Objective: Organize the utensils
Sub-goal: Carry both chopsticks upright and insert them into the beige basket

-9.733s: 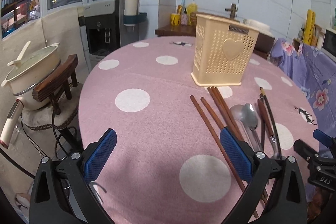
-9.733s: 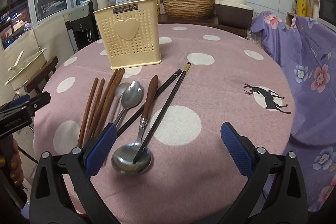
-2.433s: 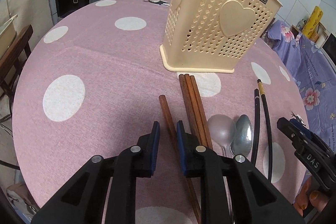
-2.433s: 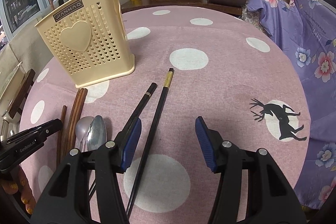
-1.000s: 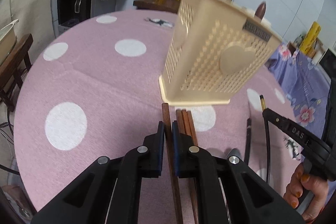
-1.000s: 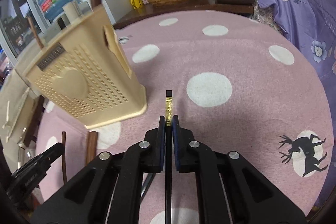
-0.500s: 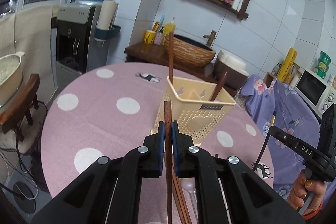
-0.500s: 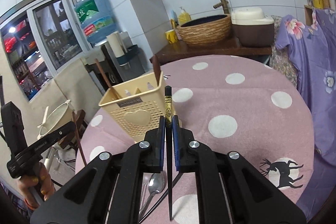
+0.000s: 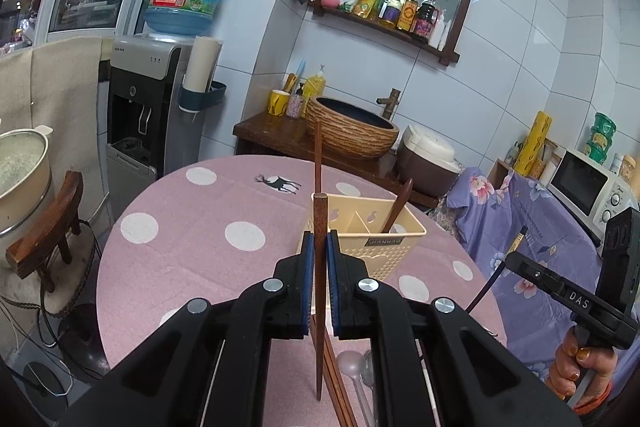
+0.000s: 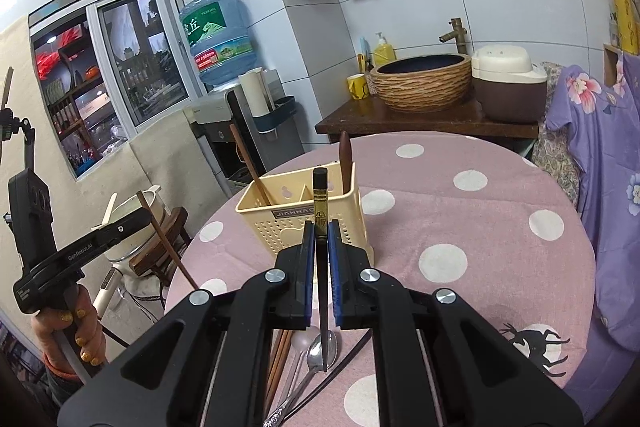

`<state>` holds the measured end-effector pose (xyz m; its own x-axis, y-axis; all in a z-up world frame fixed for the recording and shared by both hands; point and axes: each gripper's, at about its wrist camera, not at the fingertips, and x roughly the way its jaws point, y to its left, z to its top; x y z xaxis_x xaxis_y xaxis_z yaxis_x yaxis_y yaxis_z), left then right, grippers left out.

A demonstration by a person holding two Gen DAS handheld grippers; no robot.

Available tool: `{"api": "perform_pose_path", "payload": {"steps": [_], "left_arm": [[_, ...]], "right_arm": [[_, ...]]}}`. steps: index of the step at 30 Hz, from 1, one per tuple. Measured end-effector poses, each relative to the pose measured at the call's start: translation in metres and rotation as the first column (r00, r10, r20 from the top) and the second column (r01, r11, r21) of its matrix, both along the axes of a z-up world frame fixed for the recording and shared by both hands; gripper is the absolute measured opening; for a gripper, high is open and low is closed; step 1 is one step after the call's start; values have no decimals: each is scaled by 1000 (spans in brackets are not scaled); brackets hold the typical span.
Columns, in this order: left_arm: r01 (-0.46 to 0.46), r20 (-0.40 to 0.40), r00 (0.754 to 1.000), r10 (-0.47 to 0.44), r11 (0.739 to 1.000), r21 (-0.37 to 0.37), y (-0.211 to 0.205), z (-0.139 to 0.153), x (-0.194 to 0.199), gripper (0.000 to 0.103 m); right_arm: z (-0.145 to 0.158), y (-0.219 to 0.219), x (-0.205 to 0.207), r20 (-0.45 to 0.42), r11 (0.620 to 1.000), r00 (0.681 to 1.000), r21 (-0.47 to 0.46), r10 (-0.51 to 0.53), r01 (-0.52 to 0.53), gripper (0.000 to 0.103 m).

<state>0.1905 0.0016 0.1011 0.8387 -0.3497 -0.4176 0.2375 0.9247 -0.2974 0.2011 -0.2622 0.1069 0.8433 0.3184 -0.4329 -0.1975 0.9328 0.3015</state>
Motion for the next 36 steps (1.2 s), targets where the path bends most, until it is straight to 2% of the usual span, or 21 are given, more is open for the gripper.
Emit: {"api": "perform_pose_path", "payload": {"steps": [10, 14, 19, 24, 27, 31, 34, 36], "left_arm": [[12, 40, 999, -11, 1000, -11, 0, 20, 4, 7], [51, 38, 998, -50, 998, -20, -3, 35, 10, 7], [95, 93, 992, -90, 995, -42, -8, 79, 17, 7], [60, 184, 982, -50, 997, -48, -16, 133, 34, 7], [33, 209, 978, -22, 998, -47, -24, 150, 49, 7], [-2, 202, 979, 7, 1000, -22, -37, 138, 68, 7], [-40, 188, 981, 40, 999, -2, -41, 115, 81, 6], [-50, 163, 985, 49, 999, 3, -43, 98, 90, 1]], "right_arm": [[22, 5, 11, 16, 999, 999, -9, 36, -36, 8], [43, 5, 21, 25, 998, 998, -1, 59, -59, 8], [87, 10, 30, 87, 997, 994, -28, 69, -66, 8], [139, 16, 47, 183, 998, 983, -61, 27, -16, 8], [155, 21, 63, 210, 997, 978, -75, -14, 30, 8], [148, 28, 86, 227, 991, 972, -101, -66, 90, 8], [125, 33, 105, 204, 987, 976, -120, -81, 107, 8], [105, 34, 118, 159, 987, 983, -118, -87, 107, 8]]}}
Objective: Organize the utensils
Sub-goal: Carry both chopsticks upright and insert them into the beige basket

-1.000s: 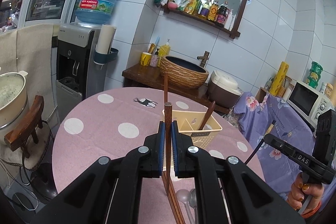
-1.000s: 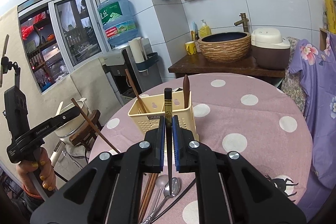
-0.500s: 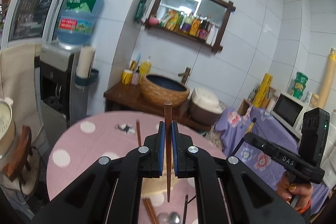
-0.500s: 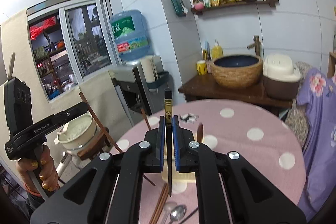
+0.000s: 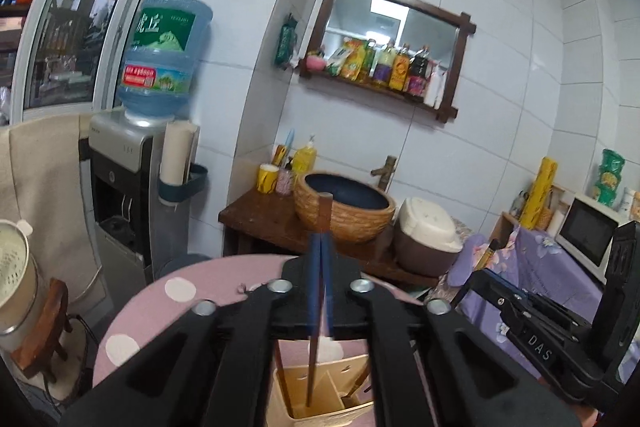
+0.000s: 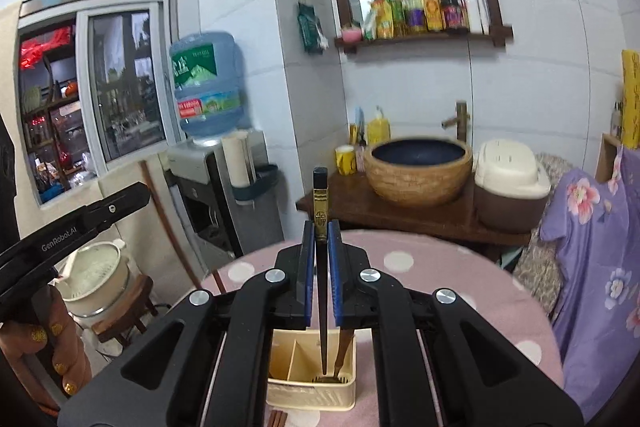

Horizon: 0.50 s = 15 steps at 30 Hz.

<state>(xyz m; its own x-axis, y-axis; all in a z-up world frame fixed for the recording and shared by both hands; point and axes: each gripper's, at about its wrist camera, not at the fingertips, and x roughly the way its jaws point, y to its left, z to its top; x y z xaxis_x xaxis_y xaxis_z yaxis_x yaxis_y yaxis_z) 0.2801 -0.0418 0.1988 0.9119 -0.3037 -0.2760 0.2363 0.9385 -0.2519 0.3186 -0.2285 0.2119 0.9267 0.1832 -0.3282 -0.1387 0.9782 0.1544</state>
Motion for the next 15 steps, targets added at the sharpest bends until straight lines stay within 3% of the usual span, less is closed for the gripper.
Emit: {"api": "perform_pose_path", "payload": {"steps": [8, 15], "left_arm": [[1, -118, 993, -1, 1000, 2, -2, -59, 23, 1], [19, -176, 984, -20, 1000, -5, 3, -89, 14, 2]], "right_arm": [[-63, 4, 20, -118, 1000, 993, 8, 4, -3, 8], [-92, 5, 20, -140, 1000, 990, 21, 19, -16, 8]]}}
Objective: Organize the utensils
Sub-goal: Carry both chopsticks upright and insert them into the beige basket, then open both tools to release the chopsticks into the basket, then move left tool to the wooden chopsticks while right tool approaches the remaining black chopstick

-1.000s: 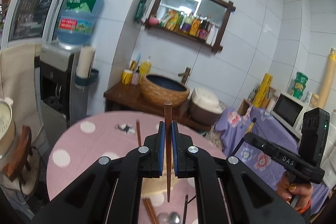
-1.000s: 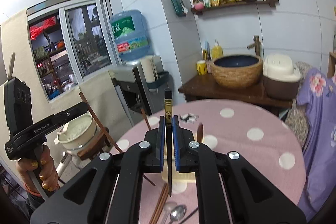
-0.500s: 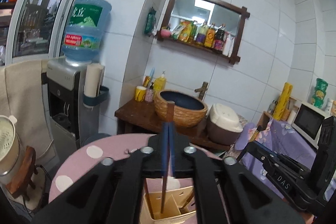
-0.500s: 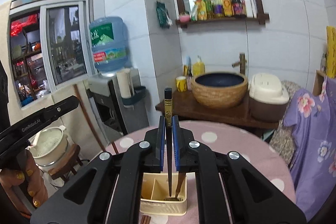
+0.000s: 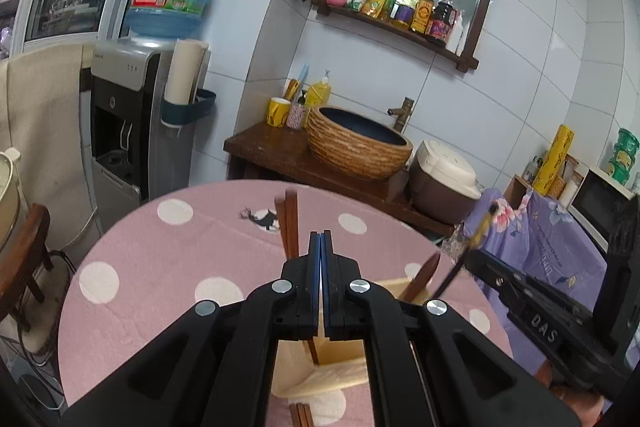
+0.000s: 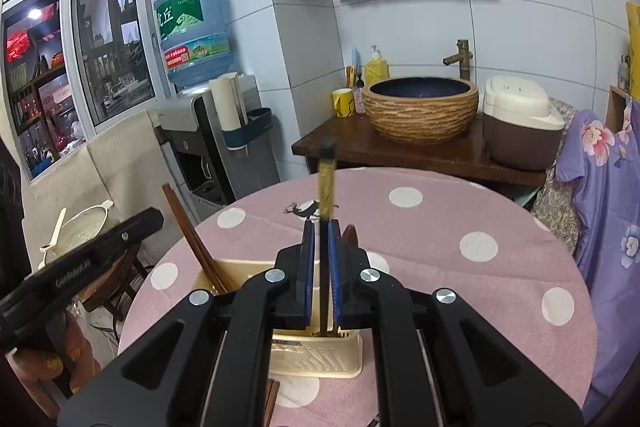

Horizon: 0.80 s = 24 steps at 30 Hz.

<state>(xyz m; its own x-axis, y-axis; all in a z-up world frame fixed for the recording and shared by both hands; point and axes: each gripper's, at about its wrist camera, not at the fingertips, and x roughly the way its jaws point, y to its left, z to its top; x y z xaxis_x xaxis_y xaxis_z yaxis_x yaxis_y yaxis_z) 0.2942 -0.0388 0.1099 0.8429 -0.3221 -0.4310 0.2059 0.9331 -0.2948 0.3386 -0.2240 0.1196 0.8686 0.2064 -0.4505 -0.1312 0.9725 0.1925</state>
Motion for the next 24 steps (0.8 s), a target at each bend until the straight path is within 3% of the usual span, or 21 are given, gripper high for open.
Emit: {"api": "perform_pose_path", "payload": {"steps": [2, 3, 4, 6, 8, 12, 14, 20, 24], "left_arm": [[-6, -10, 1000, 6, 1000, 15, -1, -9, -6, 5], [-12, -17, 1000, 12, 1000, 22, 0, -15, -10, 17], [-16, -23, 1000, 17, 1000, 25, 1, -19, -14, 38], [-30, -26, 999, 31, 999, 23, 4, -28, -21, 64], [-41, -33, 999, 42, 999, 32, 6, -36, -30, 64], [-31, -96, 995, 36, 998, 55, 9, -56, -40, 79], [-28, -130, 991, 35, 998, 55, 12, -67, -47, 81], [-28, -225, 973, 54, 993, 115, 19, -105, -66, 82], [-16, -300, 953, 48, 994, 108, 24, -130, -76, 80]], "right_arm": [[-6, -2, -1, 1, 1000, 1000, 6, -10, 10, 8], [-8, -2, -2, 4, 1000, 1000, 2, -16, 16, 8], [-10, -2, -4, 10, 1000, 1000, -6, -25, 25, 9], [-15, -1, -11, 17, 999, 999, -22, -30, 30, 25], [-17, -2, -21, 43, 998, 998, -32, -47, 49, 37], [-27, -5, -42, 44, 994, 995, -60, -90, 92, 43], [-35, -7, -51, 23, 993, 995, -66, -100, 101, 47], [-77, -15, -76, -102, 988, 985, -82, -137, 129, 47], [-105, -23, -92, -179, 984, 969, -79, -169, 157, 47]]}}
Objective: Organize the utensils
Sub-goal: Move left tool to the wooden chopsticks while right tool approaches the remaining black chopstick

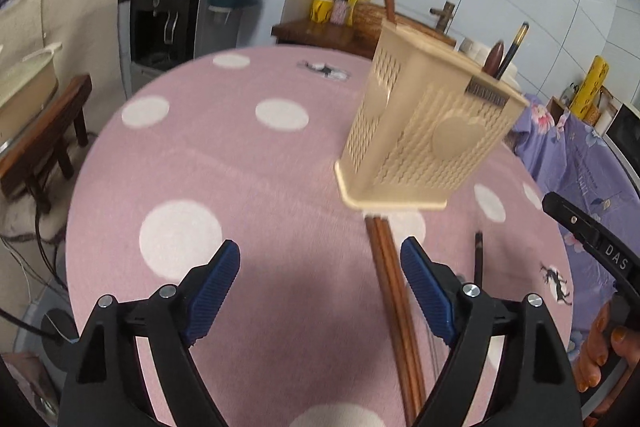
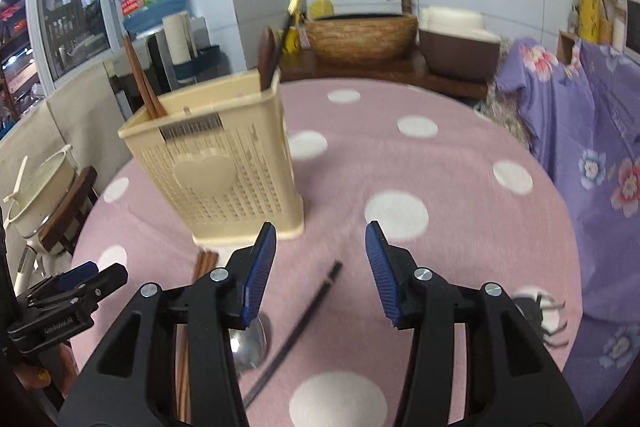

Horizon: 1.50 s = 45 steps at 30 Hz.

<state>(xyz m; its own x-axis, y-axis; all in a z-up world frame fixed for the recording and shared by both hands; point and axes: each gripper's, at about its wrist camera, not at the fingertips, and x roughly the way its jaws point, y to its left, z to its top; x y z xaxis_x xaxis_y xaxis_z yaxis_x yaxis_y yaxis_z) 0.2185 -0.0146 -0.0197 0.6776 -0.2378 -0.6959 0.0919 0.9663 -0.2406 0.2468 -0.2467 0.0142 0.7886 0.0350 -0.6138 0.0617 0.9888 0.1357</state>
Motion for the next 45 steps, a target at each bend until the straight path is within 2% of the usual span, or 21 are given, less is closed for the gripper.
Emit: {"api": "perform_pose_path", "payload": {"steps": [8, 12, 15, 20, 22, 26, 28, 30, 33, 37, 43, 45], "left_arm": [[64, -48, 997, -63, 998, 21, -17, -19, -8, 72], [103, -66, 993, -100, 994, 38, -30, -27, -10, 67], [126, -72, 990, -122, 991, 53, -39, -32, -11, 66], [139, -69, 989, -130, 980, 145, -55, -42, -12, 64], [131, -41, 991, -126, 971, 200, -57, -43, -14, 63], [112, -54, 993, -103, 973, 203, -40, -42, -13, 63], [68, -54, 997, -58, 972, 225, -26, -41, -12, 62], [27, -51, 999, -17, 980, 196, -11, -37, -12, 62], [-13, -50, 999, 18, 994, 109, 6, -30, -11, 62], [-37, -45, 998, 43, 990, 138, 7, -30, -7, 62], [-79, -65, 994, 88, 989, 129, 17, -36, -2, 59], [-90, -71, 992, 100, 987, 136, 20, -37, 1, 57]], "right_arm": [[-44, -5, -13, -113, 998, 993, 55, -23, 29, 47], [-57, -4, -19, -131, 997, 991, 69, -30, 39, 47], [-61, -5, -20, -137, 996, 990, 77, -32, 43, 47], [-60, -5, -21, -135, 997, 990, 71, -33, 43, 47], [-59, -3, -21, -132, 997, 991, 62, -31, 39, 47], [-59, -2, -20, -135, 998, 990, 45, -28, 34, 47], [-59, -3, -20, -136, 999, 990, 37, -34, 39, 47], [-60, -4, -18, -143, 998, 989, 36, -41, 47, 47], [-61, -4, -14, -154, 998, 987, 35, -42, 48, 47], [-62, -1, -9, -171, 999, 985, 31, -36, 42, 47], [-66, -3, -2, -196, 998, 979, 37, -47, 55, 47], [-67, -3, 1, -205, 997, 977, 40, -51, 61, 43]]}}
